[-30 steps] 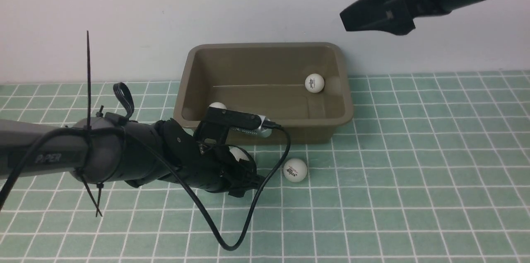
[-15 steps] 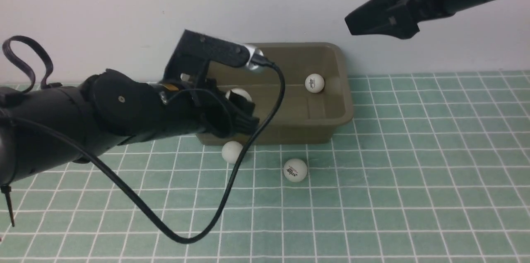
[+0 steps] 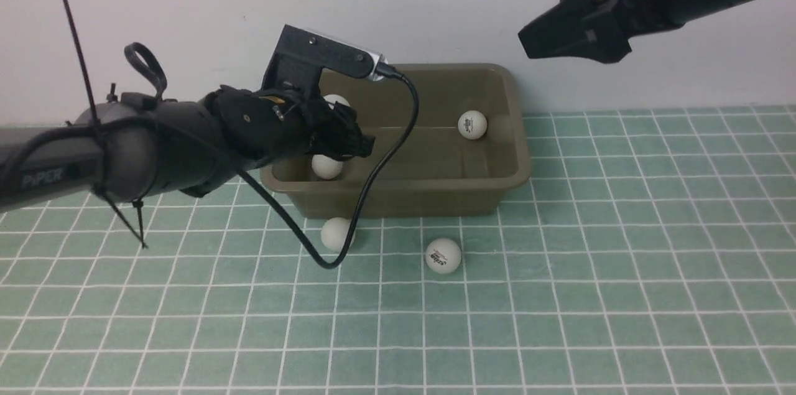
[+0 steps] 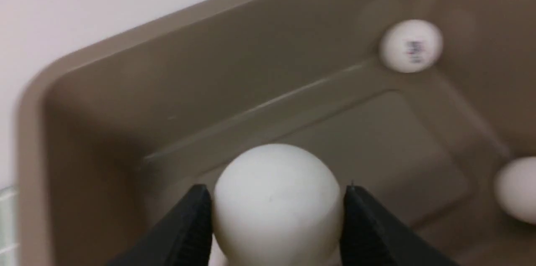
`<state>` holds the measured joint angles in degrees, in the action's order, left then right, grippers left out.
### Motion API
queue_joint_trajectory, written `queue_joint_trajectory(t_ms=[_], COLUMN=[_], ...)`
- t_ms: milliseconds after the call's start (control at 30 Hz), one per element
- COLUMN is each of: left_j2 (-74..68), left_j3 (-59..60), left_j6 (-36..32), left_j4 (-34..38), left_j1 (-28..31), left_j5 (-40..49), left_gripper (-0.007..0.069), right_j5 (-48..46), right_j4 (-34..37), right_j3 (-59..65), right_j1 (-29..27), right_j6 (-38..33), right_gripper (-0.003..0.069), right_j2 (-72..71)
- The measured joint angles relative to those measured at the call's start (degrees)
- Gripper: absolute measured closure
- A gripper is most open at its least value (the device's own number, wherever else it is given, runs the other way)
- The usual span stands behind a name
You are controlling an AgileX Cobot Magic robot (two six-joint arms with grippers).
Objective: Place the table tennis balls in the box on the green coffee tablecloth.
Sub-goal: 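Drop the ball into the bin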
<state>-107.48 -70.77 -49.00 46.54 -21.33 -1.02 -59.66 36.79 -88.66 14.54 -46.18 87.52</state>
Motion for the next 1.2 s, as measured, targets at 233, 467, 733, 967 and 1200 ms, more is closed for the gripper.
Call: queue_joint_trajectory(t_ms=[233,467,733,967,1200], left_j2=[4.9,11.9,15.6,13.0,8.9], left_j3=[-2.2,-2.3,-2.5,-2.5,-4.5], left_j6=[-0.2,0.7,-0.6,-3.9,-4.8], left_j4=[-1.2,-1.9,-1.7,-1.1,-0.9], left_j1=[1.1,4.4,5.2,5.2,5.2], left_j5=[16.3,22.1,22.0,19.9,15.8], left_gripper=[0.0258,0.0258,0.0258,0.0258,0.0258], right_j5=[-1.8,-1.9,-1.1,-0.4,-0.1], right_j4=[-0.2,-0.2,-0.2,0.0,0.1], right_j3=[0.0,0.0,0.0,0.0,0.0], right_j1=[0.0,0.0,0.0,0.0,0.0], right_j6=[0.0,0.0,0.0,0.0,0.0], right_gripper=[0.0165,0.0165,0.0165,0.0165,0.0165], right_j2=[0.0,0.0,0.0,0.0,0.0])
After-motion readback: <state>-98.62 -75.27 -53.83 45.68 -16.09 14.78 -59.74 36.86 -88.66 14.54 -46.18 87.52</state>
